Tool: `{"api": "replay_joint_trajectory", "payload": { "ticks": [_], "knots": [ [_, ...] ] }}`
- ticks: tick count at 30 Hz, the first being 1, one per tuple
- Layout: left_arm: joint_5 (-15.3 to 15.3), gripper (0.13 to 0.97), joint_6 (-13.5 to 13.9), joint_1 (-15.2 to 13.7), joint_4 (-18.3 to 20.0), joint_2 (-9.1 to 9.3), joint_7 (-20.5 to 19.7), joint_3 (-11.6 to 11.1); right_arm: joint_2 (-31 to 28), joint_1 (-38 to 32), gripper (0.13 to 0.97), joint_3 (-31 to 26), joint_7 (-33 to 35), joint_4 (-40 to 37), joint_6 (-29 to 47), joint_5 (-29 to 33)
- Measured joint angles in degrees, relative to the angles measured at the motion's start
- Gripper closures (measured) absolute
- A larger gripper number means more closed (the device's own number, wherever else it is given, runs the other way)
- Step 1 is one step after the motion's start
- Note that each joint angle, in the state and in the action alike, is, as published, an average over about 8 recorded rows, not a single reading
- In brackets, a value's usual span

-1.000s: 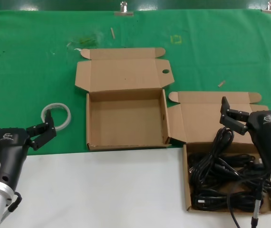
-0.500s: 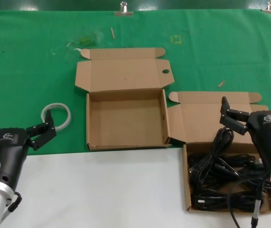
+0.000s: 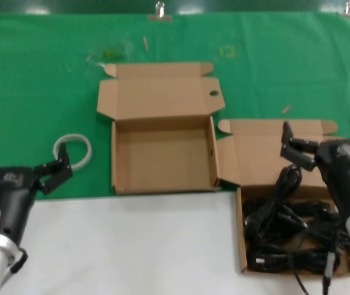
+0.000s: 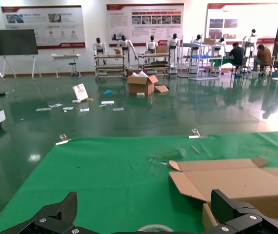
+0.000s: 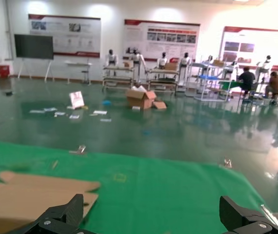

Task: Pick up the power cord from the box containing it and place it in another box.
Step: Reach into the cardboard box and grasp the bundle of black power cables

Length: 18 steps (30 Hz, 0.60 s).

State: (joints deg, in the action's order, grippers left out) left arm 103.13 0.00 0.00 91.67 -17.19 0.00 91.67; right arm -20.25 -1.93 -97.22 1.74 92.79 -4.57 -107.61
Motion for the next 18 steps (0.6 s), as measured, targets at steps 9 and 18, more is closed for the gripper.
{"api": "replay_joint_trajectory", "payload": {
  "ticks": [9,18],
  "knots": [
    [0.0,0.161,0.0,0.0,0.0,0.0,0.0,0.0,-4.43,-4.19,0.129,-18.86,17.8,7.45,-19.65,-18.56],
    [0.0,0.245,0.0,0.0,0.0,0.0,0.0,0.0,4.9,-3.15,0.129,-24.74,30.88,7.05,-33.63,-21.28]
  ]
}}
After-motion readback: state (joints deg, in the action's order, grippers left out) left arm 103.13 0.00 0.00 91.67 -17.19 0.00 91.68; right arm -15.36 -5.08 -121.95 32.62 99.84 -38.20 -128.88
